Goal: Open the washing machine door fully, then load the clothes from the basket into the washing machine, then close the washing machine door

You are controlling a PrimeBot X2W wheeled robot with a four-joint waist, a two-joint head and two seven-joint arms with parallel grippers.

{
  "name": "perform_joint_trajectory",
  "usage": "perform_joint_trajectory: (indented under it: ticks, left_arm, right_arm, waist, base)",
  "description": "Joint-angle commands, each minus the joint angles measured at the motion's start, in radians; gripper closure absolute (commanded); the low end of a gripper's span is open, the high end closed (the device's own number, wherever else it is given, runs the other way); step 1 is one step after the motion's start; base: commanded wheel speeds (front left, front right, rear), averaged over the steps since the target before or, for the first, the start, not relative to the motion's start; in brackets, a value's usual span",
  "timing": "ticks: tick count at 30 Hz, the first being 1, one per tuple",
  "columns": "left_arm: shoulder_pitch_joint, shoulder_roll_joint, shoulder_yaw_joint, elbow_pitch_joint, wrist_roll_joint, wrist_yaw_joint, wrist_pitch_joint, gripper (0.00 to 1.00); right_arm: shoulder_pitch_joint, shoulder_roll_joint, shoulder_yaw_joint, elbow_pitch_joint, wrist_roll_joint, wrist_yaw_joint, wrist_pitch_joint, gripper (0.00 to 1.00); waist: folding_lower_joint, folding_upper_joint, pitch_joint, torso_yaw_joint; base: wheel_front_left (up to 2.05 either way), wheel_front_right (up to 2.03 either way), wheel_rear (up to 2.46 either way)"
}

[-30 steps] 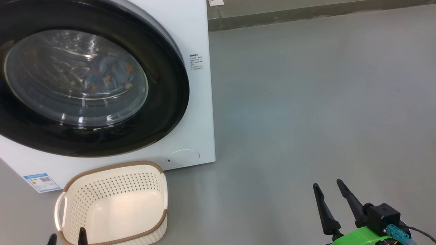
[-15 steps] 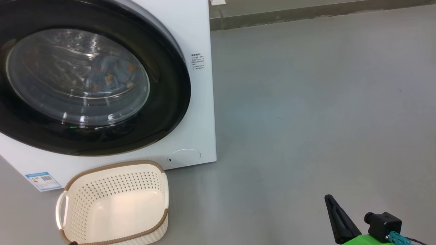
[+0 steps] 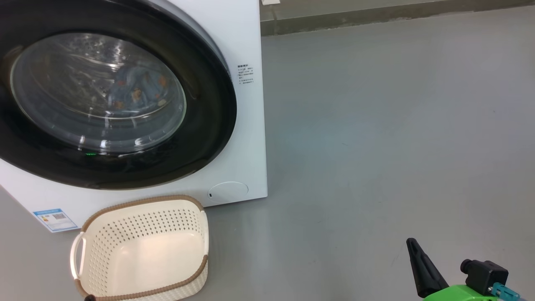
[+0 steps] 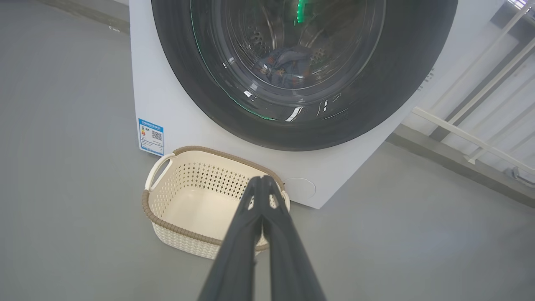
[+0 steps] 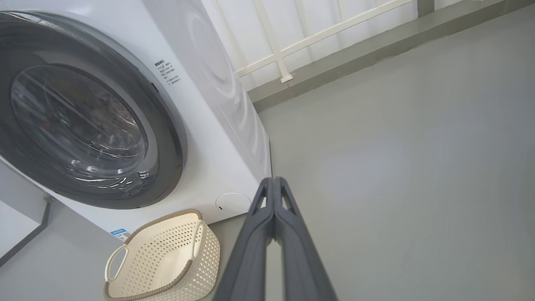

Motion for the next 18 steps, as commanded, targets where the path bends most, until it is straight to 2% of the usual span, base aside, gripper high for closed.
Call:
perform_joint_trajectory:
  ticks: [1,18]
  left_arm:
    - [-0.045,0.015,0.008,-0.014,-0.029,-0.008,0.007,1.0]
    - [-0.093,0.018,0.006,0.016,-0.204,-0.017,0.054,1.0]
  right_arm:
    - [-0.036,0.0,-0.001,-0.029,0.034,-0.001,0.007,1.0]
    - [-0.048,0.001,-0.018,-0.033,0.216,-0.002,0.054,1.0]
  waist:
    - [0.0,0.0,0.0,0.001]
    - [0.0,0.0,0.004,0.01]
  base:
    - [0.0,0.0,0.0]
    - [0.0,0.0,0.0]
